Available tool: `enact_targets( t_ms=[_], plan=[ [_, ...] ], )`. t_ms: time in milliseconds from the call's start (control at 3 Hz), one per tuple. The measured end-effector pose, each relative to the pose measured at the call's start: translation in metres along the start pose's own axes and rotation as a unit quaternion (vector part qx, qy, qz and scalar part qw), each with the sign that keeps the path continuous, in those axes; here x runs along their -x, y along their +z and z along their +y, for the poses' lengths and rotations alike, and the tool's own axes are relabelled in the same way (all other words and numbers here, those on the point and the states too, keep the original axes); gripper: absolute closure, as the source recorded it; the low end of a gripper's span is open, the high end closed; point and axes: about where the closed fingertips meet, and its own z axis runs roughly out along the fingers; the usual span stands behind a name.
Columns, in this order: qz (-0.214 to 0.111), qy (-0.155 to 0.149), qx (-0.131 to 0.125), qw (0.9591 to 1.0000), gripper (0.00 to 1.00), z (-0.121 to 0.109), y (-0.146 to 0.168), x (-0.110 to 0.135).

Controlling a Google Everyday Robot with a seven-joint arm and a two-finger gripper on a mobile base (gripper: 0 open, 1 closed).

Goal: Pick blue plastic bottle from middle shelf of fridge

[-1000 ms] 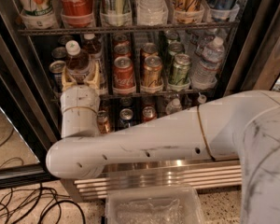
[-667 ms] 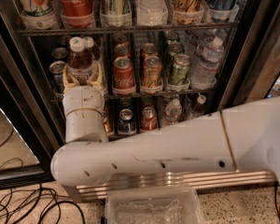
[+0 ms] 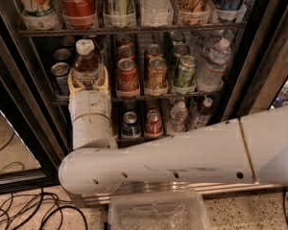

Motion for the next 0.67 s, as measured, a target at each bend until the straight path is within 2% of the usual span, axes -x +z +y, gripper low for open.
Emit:
enact_targets(
  t_ms=[333,667],
  plan=[
    [0.000,0.000,0.000,1.0000,1.00,0.0000,0.0000,0.0000],
    [0.001,0.027,0.012,0.9996,1.00,-0.0093,-0.0056,-0.0047]
  ],
)
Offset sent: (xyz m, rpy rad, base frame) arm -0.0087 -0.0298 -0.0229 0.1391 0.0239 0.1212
